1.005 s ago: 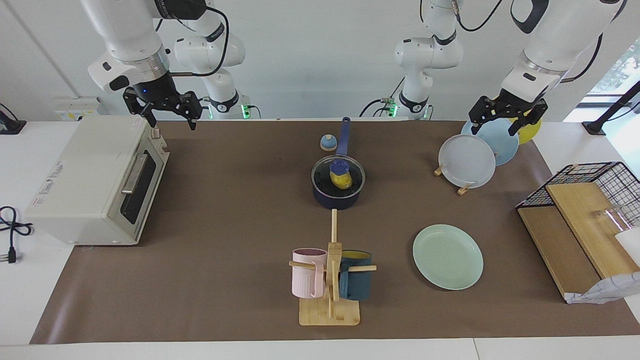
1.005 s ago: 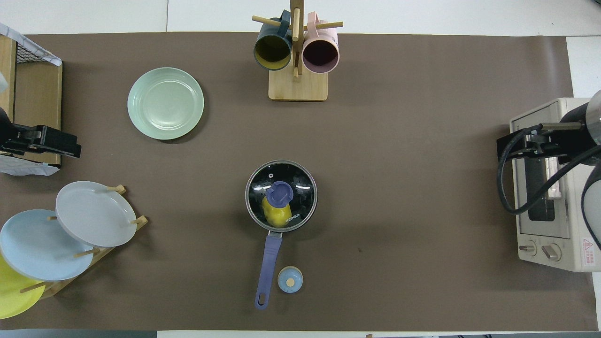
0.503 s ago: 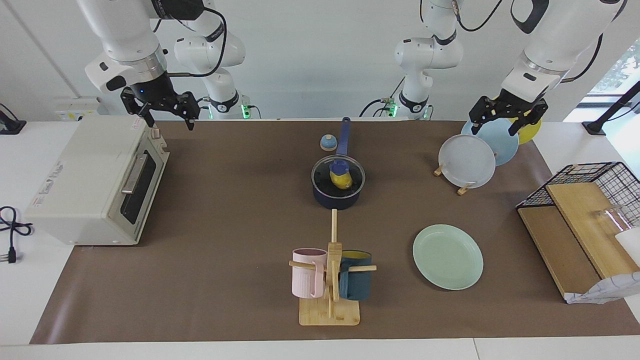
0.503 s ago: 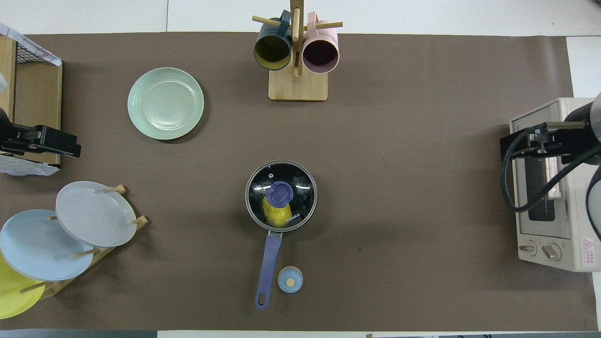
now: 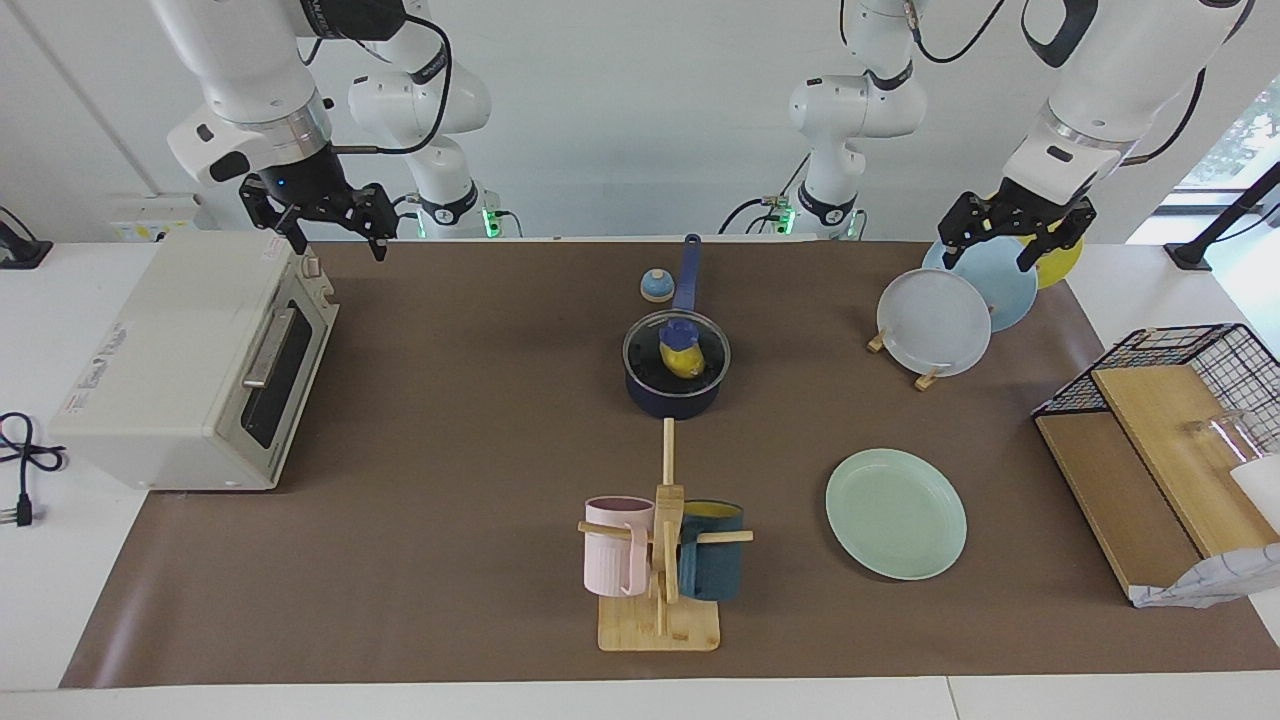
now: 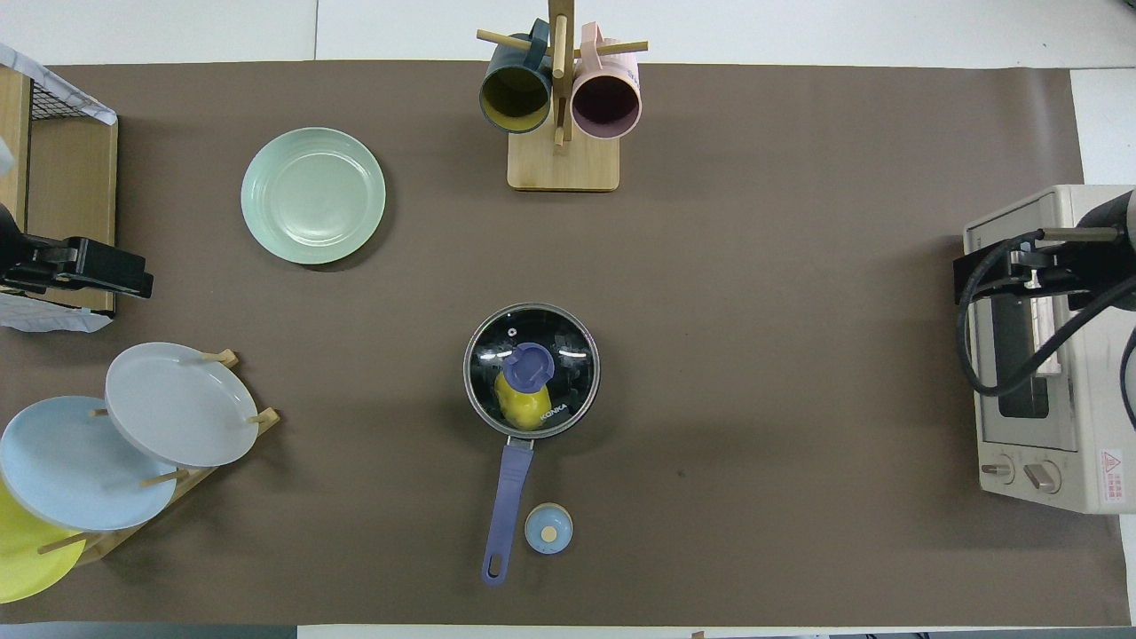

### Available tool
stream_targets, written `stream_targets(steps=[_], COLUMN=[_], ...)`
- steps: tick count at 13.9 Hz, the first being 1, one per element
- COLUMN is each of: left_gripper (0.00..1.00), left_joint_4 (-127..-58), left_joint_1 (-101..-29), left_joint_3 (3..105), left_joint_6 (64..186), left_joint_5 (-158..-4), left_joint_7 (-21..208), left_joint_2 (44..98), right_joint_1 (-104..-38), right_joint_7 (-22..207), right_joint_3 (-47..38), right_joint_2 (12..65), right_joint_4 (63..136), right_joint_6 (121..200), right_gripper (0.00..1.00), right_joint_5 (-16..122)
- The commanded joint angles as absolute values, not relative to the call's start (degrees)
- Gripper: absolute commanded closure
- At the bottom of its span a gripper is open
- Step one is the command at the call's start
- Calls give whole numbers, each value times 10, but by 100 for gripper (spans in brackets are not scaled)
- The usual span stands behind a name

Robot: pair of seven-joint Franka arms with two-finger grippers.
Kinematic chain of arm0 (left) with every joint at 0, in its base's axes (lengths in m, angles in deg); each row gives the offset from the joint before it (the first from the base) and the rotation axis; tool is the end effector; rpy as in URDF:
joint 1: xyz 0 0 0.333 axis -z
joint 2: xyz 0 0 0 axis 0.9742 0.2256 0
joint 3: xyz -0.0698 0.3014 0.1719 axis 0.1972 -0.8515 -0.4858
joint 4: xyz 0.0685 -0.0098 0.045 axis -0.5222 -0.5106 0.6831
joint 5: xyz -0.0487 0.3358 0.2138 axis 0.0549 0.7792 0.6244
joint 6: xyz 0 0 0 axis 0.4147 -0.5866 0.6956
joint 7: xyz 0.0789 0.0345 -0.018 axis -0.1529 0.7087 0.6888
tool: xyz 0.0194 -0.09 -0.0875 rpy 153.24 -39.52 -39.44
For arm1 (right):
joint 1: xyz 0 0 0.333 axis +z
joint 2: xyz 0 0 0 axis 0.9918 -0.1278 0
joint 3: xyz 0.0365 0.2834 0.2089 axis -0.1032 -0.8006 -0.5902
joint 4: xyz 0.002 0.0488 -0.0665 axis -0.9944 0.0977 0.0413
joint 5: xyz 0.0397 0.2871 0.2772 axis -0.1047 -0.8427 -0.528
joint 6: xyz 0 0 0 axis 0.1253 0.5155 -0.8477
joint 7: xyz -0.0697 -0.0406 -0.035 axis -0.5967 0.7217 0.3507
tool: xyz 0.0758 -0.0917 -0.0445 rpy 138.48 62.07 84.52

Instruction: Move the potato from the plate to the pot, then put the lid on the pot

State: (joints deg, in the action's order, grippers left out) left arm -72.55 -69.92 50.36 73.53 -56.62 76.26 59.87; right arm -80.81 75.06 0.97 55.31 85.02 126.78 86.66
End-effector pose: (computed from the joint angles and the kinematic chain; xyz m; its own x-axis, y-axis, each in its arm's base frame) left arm 0.5467 -0.0586 0.6510 0.9909 -0.1307 -0.0327 -0.1305 -0.9914 0.0109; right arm 0.5403 0.0294 0.6534 0.9932 -0.0987 -0.0622 -0.0948 -0.9935 0.0626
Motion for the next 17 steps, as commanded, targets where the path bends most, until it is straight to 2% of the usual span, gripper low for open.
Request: stream_targets(steps=[1,17], left_gripper=[0,0], left_joint_4=[-733,-732], left_joint_1=[-699,-699], left_joint_3=[503,503], left_joint_6=[728,727], left_joint_5=[-555,-555], left_joint_7=[767,767], left_joint_2=[588,588], right_joint_1=[-820,-819], right_joint_7=[776,811], right_joint_3=[20,25], right_joint_2=[554,555], right_joint_4=[853,854], right_joint_6=[1272,1264], right_gripper=[0,0], right_joint_5=[854,854])
